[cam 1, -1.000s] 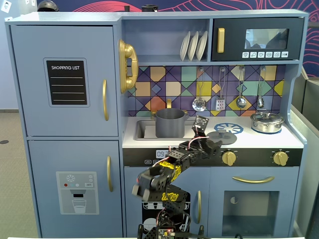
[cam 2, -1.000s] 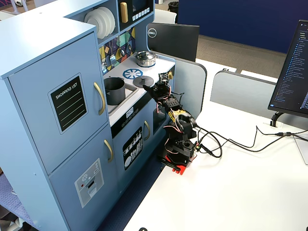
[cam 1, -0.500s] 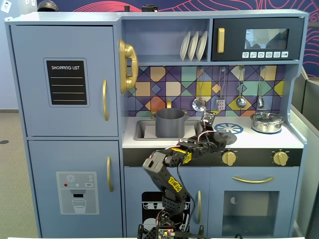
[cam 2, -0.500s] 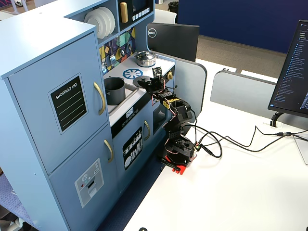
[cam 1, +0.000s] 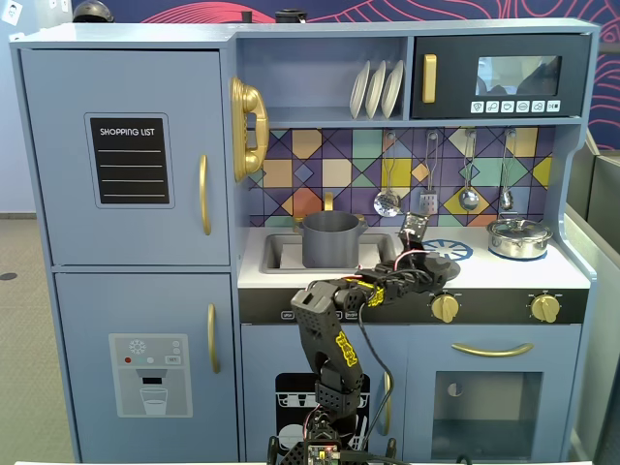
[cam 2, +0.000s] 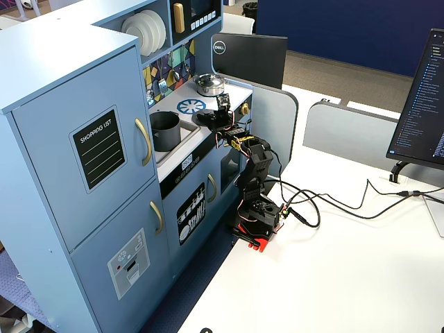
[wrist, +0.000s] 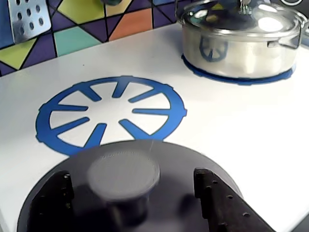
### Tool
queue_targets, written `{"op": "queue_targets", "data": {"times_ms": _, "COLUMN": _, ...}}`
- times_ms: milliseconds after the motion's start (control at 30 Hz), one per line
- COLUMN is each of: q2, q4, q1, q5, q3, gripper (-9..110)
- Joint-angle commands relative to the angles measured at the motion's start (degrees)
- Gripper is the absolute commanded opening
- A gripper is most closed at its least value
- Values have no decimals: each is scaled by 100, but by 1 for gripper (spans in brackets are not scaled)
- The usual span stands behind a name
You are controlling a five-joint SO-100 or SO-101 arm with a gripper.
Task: Pick up the lid from the counter and put it on the gray recipient
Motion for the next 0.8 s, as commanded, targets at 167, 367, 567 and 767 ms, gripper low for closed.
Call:
{"op": "queue_targets", "data": {"times_ms": 167, "q2": -308, "q4": -193, "q1": -220, "q5": 62, "q3": -738, "gripper": 19}}
{"op": "queue_targets", "data": {"times_ms": 367, "q2": -431, "q4": -114, "q1": -316, "q5": 44, "q3": -747, "gripper": 8}}
{"op": "queue_targets", "data": {"times_ms": 567, "q2": -431, "q4": -229, "q1": -378, "q5": 62, "q3": -677, "gripper": 0}}
{"op": "queue_targets", "data": {"times_ms": 767, "q2": -396, "q4": -316, "q1": -369, "q5": 35, "q3": -1090, "gripper": 0}}
